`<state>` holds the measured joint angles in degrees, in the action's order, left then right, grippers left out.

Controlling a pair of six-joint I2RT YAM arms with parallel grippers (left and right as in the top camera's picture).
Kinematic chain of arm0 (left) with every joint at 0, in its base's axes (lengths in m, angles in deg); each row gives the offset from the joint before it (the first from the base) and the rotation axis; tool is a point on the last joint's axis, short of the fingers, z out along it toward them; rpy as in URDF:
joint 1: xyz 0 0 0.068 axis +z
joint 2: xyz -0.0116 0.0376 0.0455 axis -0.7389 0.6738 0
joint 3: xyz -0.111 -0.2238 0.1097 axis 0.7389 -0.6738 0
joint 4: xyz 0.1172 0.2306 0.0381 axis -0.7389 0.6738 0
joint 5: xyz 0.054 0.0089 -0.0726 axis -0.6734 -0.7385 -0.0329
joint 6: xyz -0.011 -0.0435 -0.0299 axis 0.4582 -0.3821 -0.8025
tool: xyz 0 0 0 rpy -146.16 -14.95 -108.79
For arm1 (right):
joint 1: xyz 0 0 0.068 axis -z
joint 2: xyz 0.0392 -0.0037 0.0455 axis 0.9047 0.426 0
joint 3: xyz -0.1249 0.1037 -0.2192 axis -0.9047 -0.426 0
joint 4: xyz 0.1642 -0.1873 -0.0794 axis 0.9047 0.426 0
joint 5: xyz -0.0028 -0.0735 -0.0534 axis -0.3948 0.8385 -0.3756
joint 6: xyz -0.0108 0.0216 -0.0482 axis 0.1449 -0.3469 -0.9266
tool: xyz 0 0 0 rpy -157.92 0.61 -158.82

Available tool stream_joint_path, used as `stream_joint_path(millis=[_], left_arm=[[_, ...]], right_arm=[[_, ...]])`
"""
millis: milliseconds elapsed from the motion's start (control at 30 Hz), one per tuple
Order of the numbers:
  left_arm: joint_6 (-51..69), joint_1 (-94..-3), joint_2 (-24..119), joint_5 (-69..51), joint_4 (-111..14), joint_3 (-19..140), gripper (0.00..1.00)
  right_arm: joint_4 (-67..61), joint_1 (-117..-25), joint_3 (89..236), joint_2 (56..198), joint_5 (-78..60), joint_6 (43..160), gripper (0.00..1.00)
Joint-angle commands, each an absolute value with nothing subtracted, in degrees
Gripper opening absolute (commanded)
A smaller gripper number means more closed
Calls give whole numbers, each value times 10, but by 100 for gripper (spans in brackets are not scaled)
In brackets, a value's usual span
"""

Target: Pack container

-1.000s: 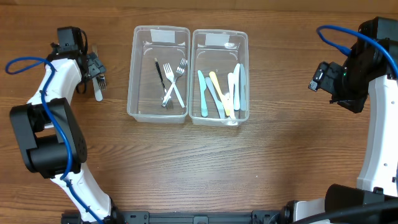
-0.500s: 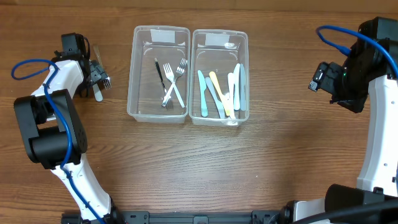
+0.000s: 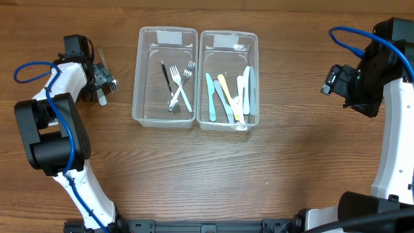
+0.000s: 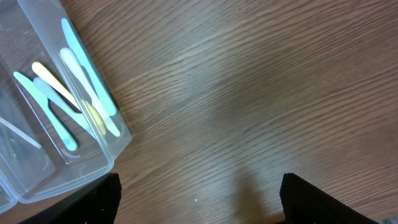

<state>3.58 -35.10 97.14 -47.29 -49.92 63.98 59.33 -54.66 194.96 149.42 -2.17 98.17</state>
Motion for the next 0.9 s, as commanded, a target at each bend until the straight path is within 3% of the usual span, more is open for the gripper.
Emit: stream_joint_path(millis=[0,167,233,367,700,867], left_arm=[[46,-349,979,-440,-472,639,83],[46,-349,979,-440,-436,639,52],[46,-349,979,-441,-426,639,44],[46,-349,979,-440,-424,639,47],[46,-349,979,-441,-428,639,31],[46,-349,979,-441,-435,639,18]], right_arm=[[590,-546,1951,1488,-21,980,84],[591,-546,1951,1488,-21,980,84],[591,-546,1951,1488,-21,980,84],[592,-546,1951,1488,-21,980,84],[599,-546,1951,1488,-21,980,84],[599,-546,1951,1488,-21,980,85]])
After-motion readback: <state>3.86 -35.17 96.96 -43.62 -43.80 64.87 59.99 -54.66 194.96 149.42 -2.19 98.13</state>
